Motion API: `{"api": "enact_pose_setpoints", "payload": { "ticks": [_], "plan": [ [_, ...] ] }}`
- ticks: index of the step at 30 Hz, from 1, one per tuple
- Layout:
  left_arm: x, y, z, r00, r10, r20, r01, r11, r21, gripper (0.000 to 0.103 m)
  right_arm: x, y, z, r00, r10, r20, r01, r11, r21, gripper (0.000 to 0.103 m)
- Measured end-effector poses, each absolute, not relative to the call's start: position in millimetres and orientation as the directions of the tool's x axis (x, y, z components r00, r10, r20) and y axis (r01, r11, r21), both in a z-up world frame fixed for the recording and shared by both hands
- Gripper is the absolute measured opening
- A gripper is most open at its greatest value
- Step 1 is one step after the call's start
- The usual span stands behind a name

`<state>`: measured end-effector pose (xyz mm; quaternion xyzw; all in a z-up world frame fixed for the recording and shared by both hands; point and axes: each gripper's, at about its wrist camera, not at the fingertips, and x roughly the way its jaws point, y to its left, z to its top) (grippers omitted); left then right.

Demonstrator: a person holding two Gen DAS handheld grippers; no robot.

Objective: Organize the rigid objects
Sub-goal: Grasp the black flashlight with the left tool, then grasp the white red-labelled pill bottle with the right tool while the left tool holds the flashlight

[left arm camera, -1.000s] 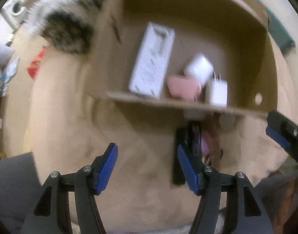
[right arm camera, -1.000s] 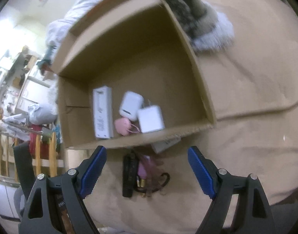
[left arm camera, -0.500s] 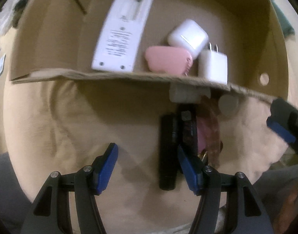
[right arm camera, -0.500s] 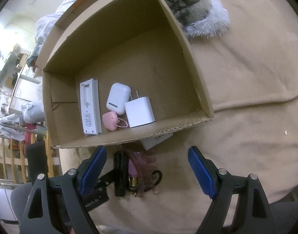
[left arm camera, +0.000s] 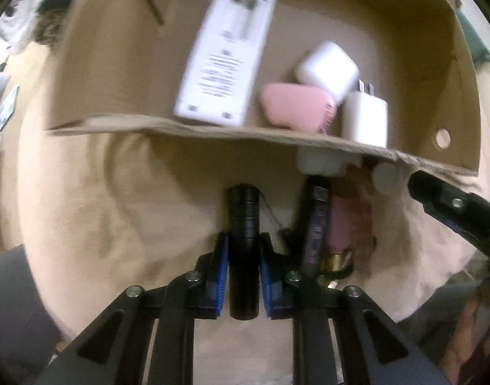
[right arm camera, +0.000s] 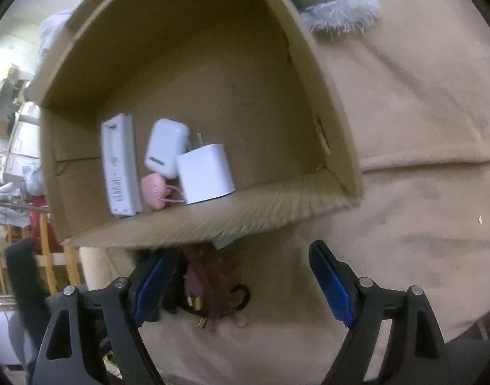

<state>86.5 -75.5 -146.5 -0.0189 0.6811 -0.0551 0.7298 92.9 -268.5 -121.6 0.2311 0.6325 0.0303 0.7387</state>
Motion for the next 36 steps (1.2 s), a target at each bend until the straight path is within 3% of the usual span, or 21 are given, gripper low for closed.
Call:
{"api": "enact_pose_setpoints", "payload": {
  "ticks": [10, 13, 14, 29, 36],
  "plan": [
    [78.9, -43.4, -126.5, 0.119, -0.099, -0.988, 0.016, 0.995, -0.098, 0.016, 118.6, -242.6, -143.7, 0.156, 0.213, -0.964, 0.162, 0.958, 0.238, 0.083],
    [73.3, -34.2, -120.0, 0.117, -0.102, -0.988, 0.019, 0.995, -0.100, 0.016, 122.1, -238.2, -149.8, 0.151, 0.215, -0.965, 0.145, 0.961, 0.237, 0.067],
    [73.3, -33.7, -120.6, 0.116, -0.098, -0.988, 0.021, 0.995, -0.097, 0.016, 123.2, -234.9, -149.7, 0.153, 0.216, -0.964, 0.134, 0.962, 0.237, 0.055],
    [79.9, -42.5, -116.3, 0.153, -0.055, -0.987, 0.018, 0.998, -0.052, 0.016, 94.9, -226.0, -123.6, 0.209, 0.241, -0.948, 0.098, 0.959, 0.265, 0.055],
    [55.8, -33.2, -61.0, 0.332, -0.009, -0.943, 0.013, 1.000, -0.005, 0.016, 64.2, -229.9, -86.6, 0.278, 0.278, -0.919, 0.063, 0.950, 0.306, 0.055]
  ]
}}
